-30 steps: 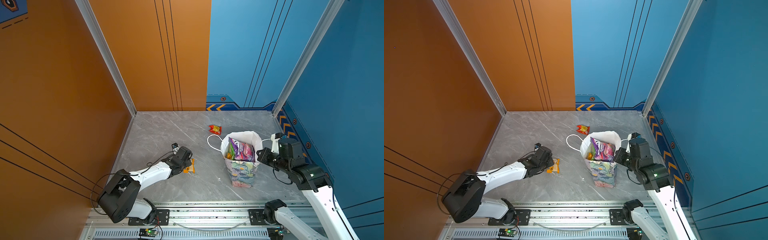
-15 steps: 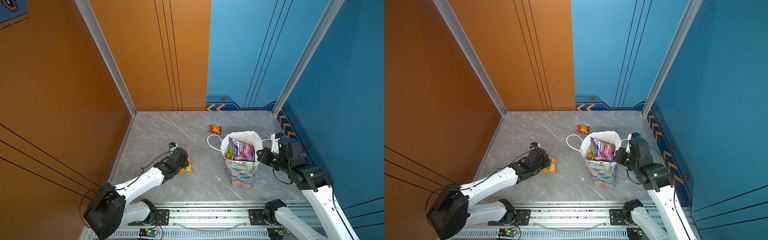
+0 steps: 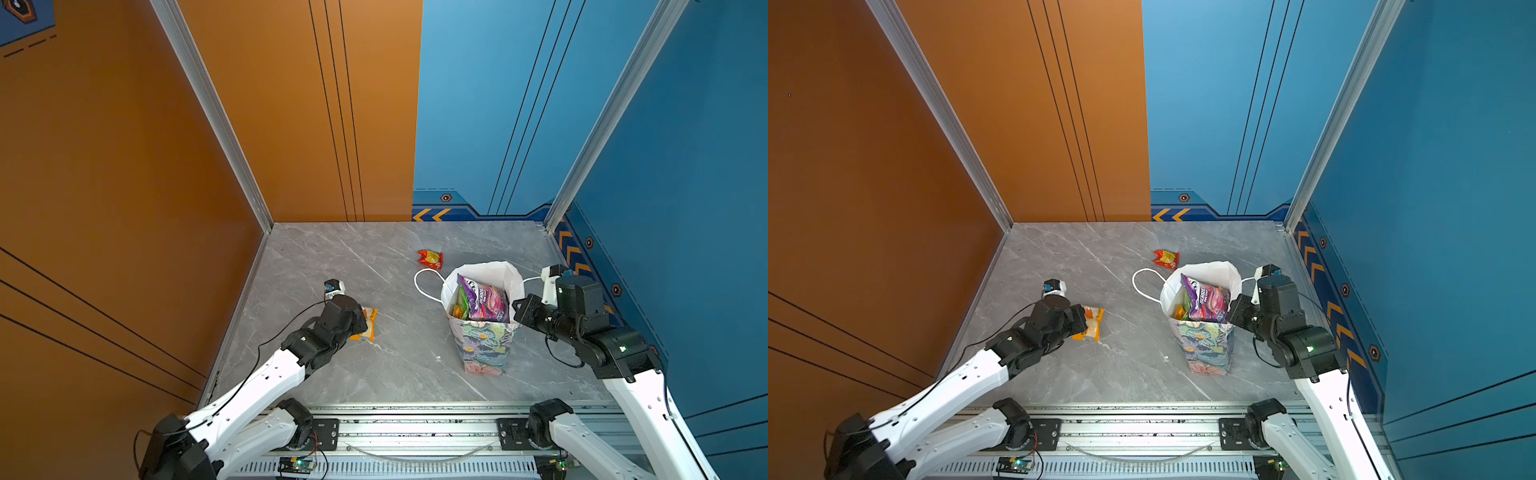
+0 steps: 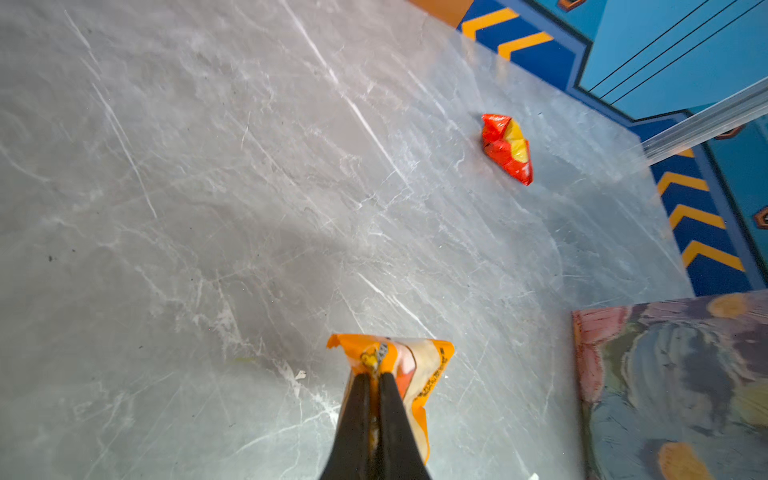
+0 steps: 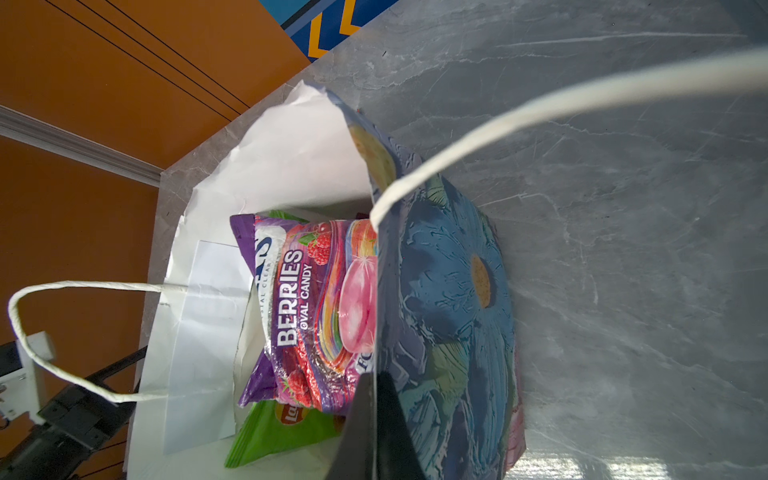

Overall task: Place the snacks into the paper bag
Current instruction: 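Lift the orange-and-white snack packet with the left gripper toward the paper bag, then carry the snack packet over the bag opening and lower it inside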

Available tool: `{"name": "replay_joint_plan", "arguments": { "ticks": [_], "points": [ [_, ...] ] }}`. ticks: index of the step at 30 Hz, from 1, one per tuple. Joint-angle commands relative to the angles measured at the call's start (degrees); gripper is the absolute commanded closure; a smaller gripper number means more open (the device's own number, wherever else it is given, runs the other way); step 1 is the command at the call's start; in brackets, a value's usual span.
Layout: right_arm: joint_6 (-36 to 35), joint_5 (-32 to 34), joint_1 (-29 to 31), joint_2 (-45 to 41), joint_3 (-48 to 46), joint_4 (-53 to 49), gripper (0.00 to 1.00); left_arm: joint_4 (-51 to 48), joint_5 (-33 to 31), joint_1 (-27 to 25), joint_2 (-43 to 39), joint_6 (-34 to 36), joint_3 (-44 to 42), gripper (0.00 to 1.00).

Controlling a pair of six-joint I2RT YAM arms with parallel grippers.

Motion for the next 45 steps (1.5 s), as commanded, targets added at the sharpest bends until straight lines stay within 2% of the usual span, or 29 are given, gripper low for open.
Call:
{"name": "replay_joint_plan", "arguments": {
  "ticks": [1, 6, 12, 20, 27, 35, 45],
  "points": [
    [1.1, 0.4, -0.2, -0.6, 0.2, 2.4, 1.0, -3.9, -0.8, 0.2, -4.0, 3.5, 3.4, 1.0],
    [1.4, 0.2, -0.2, -1.0, -0.5, 2.3, 1.0, -5.2, -0.8, -0.1, -8.6, 4.1, 5.4, 1.0],
    [1.5, 0.2, -0.1, -1.1, -0.4, 2.3, 1.0, -5.5, 1.3, -2.4, -9.7, 5.3, 10.7, 1.0],
    [1.6, 0.1, 0.0, -1.3, -0.3, 2.3, 1.0, -5.5, -0.4, -9.9, -6.5, 7.9, 20.2, 1.0],
    [1.5, 0.2, 0.5, -1.8, -0.5, 2.3, 1.0, -4.1, 0.6, -13.4, -2.7, 9.1, 27.0, 1.0],
    [1.6, 0.1, 0.8, -1.6, -0.6, 2.6, 1.0, 0.3, 0.1, -20.8, 7.7, 12.0, 37.0, 1.0],
    [1.6, 0.1, 1.2, -1.8, -0.8, 2.9, 1.0, -0.1, 2.6, -24.9, 26.5, 13.9, 51.6, 1.0]
  ]
}}
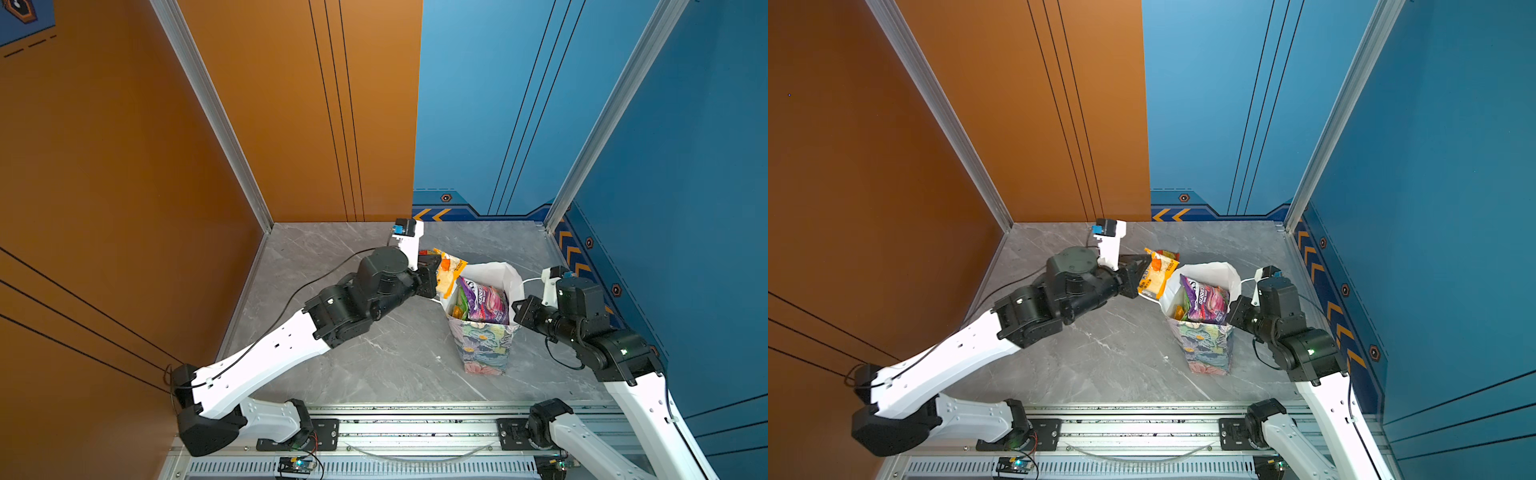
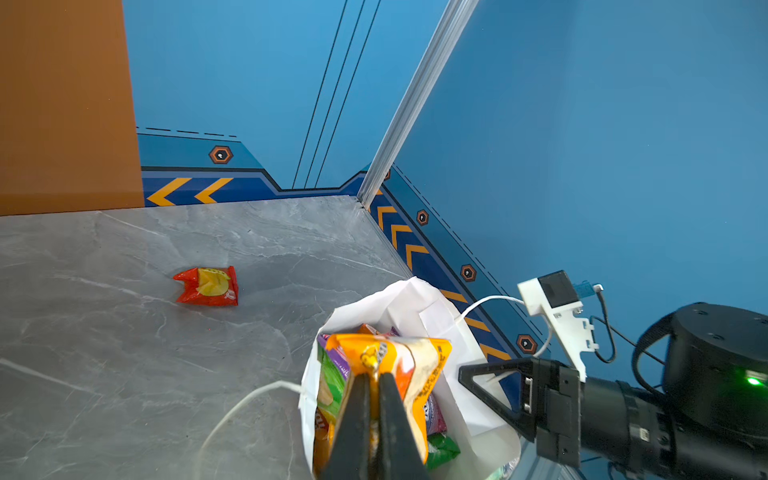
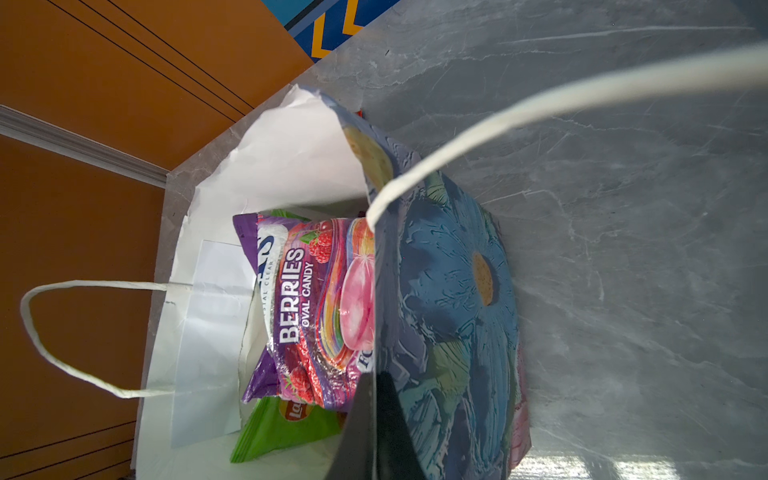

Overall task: Place the snacks into the paper bag
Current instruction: 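Carry the snack packet over the bag opening and lower it inside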

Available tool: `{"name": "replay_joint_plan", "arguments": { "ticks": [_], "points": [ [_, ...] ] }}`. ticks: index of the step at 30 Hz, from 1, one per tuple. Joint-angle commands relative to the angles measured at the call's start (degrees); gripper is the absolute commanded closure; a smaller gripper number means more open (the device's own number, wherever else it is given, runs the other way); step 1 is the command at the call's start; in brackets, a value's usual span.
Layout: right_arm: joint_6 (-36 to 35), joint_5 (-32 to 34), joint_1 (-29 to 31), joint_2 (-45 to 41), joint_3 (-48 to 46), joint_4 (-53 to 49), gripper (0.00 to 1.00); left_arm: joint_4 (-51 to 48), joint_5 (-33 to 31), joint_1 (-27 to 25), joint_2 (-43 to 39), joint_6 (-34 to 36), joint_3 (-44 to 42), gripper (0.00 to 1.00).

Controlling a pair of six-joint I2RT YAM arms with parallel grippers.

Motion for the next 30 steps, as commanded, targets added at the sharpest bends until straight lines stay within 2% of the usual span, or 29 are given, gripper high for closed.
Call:
{"name": "replay_joint_plan", "arguments": {
  "ticks": [1, 14, 30],
  "points": [
    [0.6, 0.0, 0.5, -0.8, -0.3, 2.9, 1.0, 0.1, 2.3, -1.2, 4.0, 1.5, 4.7, 1.0],
    [0.2, -0.1, 0.6, -0.4, -0.1, 3.2, 1.0, -6.9, 2.7, -3.8, 17.9, 2.2, 16.8, 1.0],
    [-0.7, 0.0, 0.5, 0.4, 0.2, 3.1, 1.0, -11.0, 3.7, -3.6, 26.8, 1.1, 21.6, 1.0]
  ]
}}
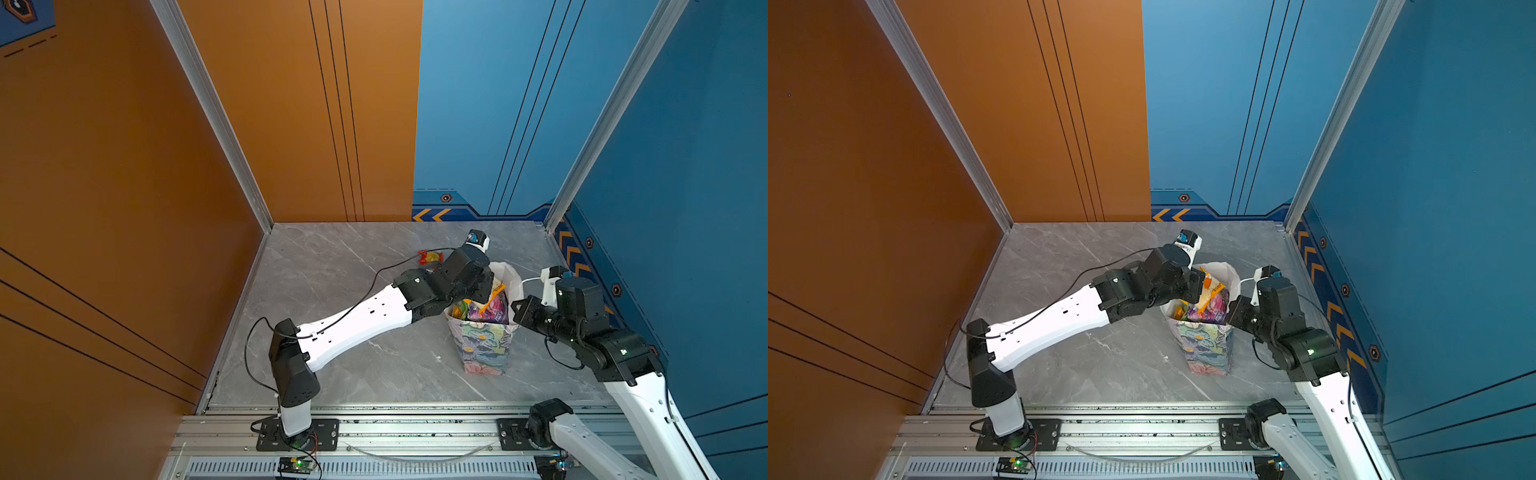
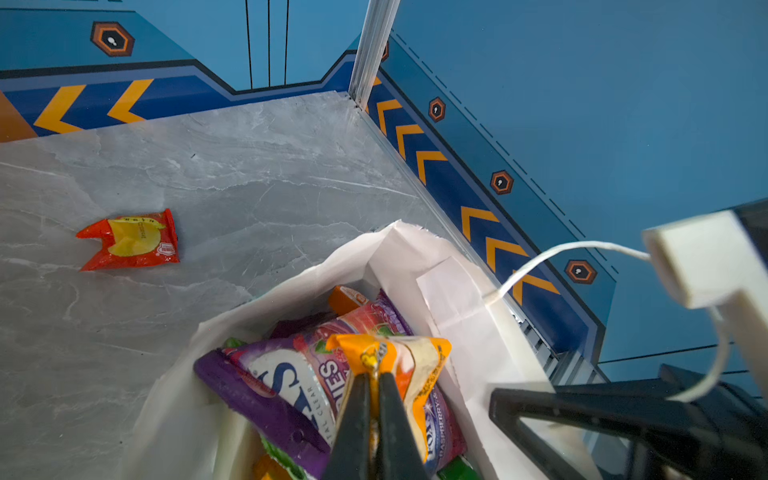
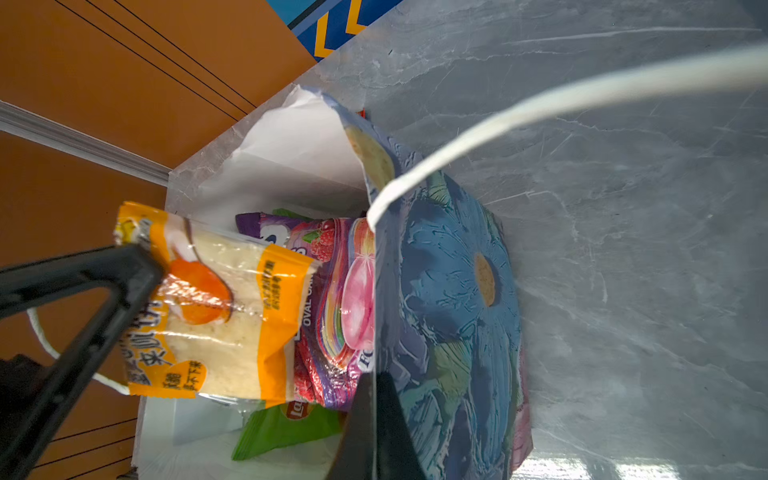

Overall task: Place the snacks into the paper bag
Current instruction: 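Carry the snack packet over the bag opening and lower it inside, then open the left gripper, release the snack packet and withdraw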

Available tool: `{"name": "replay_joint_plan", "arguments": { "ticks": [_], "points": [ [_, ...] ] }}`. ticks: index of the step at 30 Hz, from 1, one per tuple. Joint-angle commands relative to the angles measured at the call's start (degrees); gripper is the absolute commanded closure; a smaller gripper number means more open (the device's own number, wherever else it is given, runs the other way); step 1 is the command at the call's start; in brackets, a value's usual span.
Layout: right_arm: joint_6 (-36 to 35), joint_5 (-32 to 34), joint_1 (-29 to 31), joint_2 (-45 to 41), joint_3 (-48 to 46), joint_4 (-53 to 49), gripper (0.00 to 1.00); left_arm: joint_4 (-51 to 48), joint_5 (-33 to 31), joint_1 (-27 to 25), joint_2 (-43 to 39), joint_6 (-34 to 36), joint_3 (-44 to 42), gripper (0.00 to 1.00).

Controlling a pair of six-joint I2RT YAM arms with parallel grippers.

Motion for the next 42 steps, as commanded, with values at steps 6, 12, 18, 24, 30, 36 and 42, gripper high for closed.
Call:
{"name": "replay_joint_plan", "arguments": {
  "ticks": [6, 12, 18, 24, 30, 36, 42],
  "points": [
    [-0.5, 0.2, 0.2, 0.4, 0.4, 2.9, 1.0, -1.9, 1.5, 0.1, 1.4, -0.2, 2.2, 1.0],
    [-0.4, 0.3, 0.2, 0.2, 0.1, 2.9, 1.0, -2.7, 2.1, 0.4, 2.0, -0.6, 2.2, 1.0],
    [-0.3, 0.4, 0.2, 0.1, 0.2, 2.8, 1.0, -3.5, 3.1, 0.4, 2.1, -0.5, 2.5, 0.83],
    [-0.3, 0.5, 0.2, -0.3, 0.0, 2.6, 1.0, -4.0, 2.8, 0.5, 1.2, 0.2, 2.5, 0.65],
    [-0.3, 0.6, 0.1, -0.6, -0.1, 2.4, 1.0, -4.2, 2.1, 0.5, -0.4, 1.1, 2.1, 0.57],
    [-0.3, 0.6, 0.0, -0.7, -0.1, 2.2, 1.0, -4.3, 2.0, 0.6, -2.6, 2.0, 1.6, 0.46],
    [-0.3, 1.0, 0.1, -0.8, 0.2, 1.9, 1.0, -4.3, 0.3, 0.8, -5.9, 3.9, 1.1, 0.39]
  ]
}}
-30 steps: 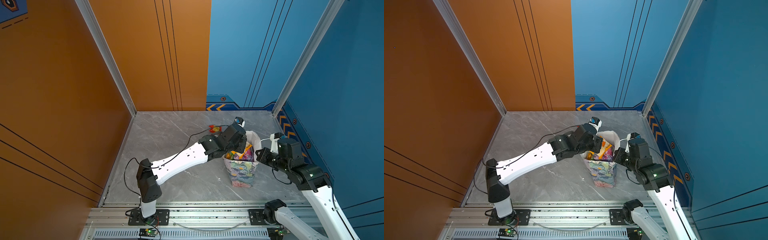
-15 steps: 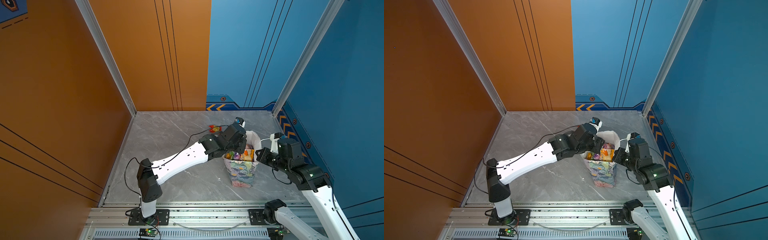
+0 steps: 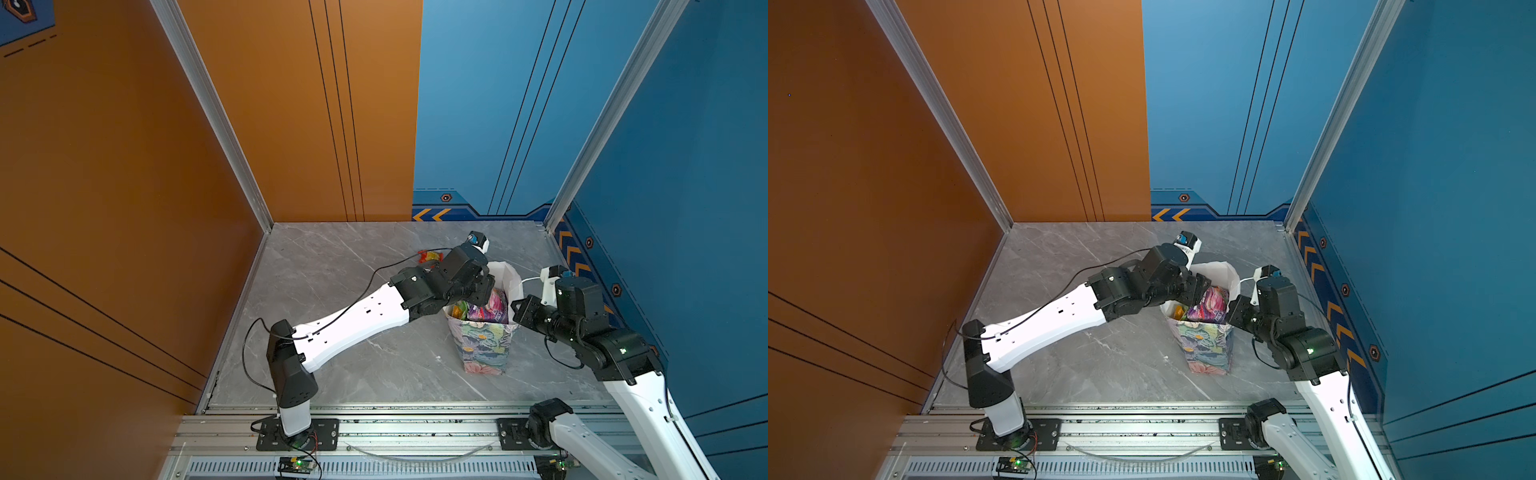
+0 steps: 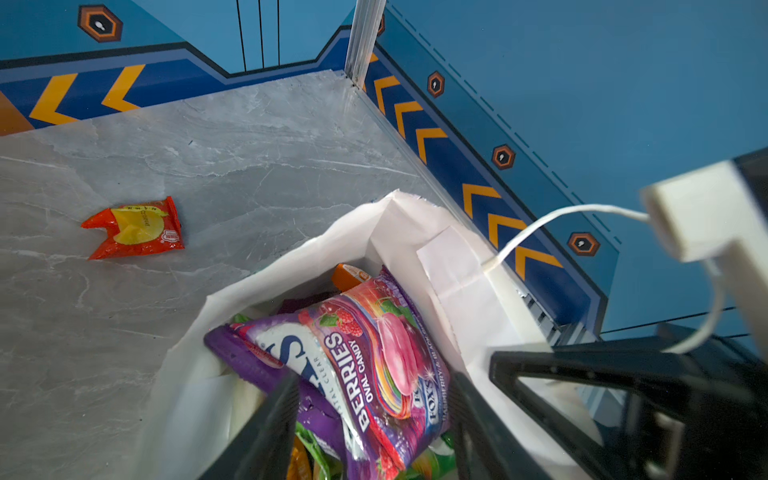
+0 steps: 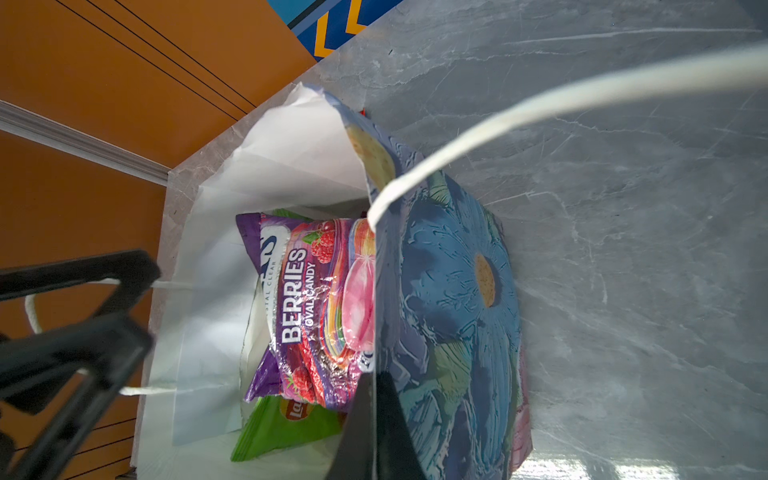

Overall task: Place the snacks into the paper bag
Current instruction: 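Open the left gripper, release the snack packet and withdraw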

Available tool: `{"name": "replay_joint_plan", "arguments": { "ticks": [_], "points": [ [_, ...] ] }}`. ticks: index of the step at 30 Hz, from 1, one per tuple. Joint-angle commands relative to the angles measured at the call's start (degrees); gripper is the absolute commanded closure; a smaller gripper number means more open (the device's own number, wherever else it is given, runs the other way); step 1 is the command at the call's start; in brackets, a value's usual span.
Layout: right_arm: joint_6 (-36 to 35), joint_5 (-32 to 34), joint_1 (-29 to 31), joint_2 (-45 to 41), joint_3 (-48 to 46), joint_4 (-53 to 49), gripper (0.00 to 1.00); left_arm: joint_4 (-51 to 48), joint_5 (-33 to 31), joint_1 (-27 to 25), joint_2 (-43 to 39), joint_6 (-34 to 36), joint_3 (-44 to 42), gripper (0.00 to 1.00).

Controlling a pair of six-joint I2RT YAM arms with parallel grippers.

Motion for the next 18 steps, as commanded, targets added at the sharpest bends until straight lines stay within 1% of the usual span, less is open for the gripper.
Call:
{"name": "replay_joint_plan", "arguments": {
  "ticks": [1, 7, 10, 13, 15, 18],
  "points": [
    [-0.2, 1.1, 0.0, -0.9, 0.2, 1.8, 1.0, -0.4, -1.6, 0.7, -3.7, 1.9, 0.2, 0.39],
    [-0.3, 1.3, -0.1, -1.2, 0.4, 1.2, 1.0, -0.4, -1.1, 2.7, -5.6, 2.2, 0.5, 0.38],
    [-0.7, 2.0, -0.2, -1.3, 1.0, 0.3, 1.0, -0.4, -2.4, 4.5, -6.6, 1.9, 0.1, 0.36],
    [-1.5, 4.7, -0.8, -2.2, 1.9, -1.4, 1.0, -0.6, -2.9, 8.6, -7.3, -0.2, -0.7, 0.32],
    [-1.9, 5.9, -1.9, -3.0, 2.3, -2.5, 1.0, 0.7, -0.6, 12.3, -7.5, 0.4, -2.2, 0.29],
    [-1.7, 4.5, -3.2, -3.5, 2.2, -2.7, 1.0, 1.6, 2.8, 18.9, -7.0, -1.8, -4.4, 0.28]
  ]
}}
